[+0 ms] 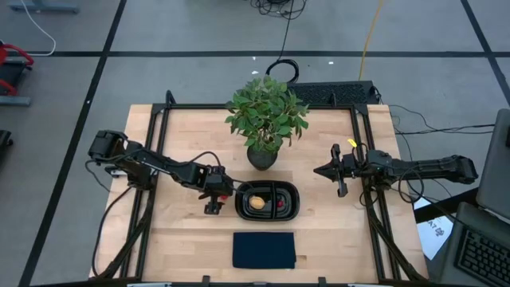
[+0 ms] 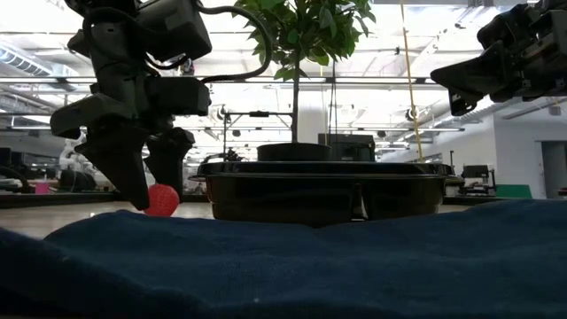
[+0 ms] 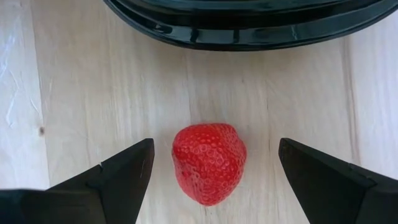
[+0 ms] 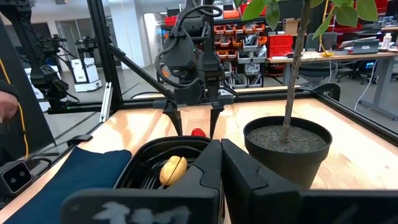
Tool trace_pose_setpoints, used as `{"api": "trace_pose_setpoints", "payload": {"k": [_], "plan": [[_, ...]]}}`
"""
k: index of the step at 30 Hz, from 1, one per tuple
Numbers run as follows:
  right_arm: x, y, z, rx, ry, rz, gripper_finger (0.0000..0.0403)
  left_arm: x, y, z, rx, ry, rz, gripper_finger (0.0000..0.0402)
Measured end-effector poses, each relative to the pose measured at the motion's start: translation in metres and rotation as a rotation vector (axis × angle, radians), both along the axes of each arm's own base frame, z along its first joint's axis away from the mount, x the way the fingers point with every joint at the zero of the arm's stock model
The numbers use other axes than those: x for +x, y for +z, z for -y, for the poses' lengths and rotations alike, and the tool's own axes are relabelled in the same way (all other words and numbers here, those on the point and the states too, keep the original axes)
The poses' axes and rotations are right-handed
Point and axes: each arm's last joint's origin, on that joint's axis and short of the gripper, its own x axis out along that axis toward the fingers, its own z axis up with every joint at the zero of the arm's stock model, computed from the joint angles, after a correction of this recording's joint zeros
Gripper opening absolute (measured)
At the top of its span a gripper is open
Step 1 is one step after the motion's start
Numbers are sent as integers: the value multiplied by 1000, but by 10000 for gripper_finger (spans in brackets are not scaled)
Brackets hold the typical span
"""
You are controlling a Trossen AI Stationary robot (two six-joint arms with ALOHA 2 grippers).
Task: Pick and placing Produce into tupperware
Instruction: Put the red strawberry into the black container
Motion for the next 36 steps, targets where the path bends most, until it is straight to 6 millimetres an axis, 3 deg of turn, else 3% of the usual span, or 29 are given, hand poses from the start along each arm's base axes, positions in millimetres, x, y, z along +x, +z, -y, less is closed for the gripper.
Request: {"api": "trace_pose_setpoints", "payload": {"k": [10,28,32,36], "plan": [[0,0,0,0,0,0,0,0,0,0,16,-8,-4,342],[0,0,0,0,0,0,0,1,0,0,28,-42,10,162],[0,0,0,0,0,0,0,1,1,0,34,-59,16,141],[0,0,0,0,0,0,0,1,1,0,37,-65,17,146]]}}
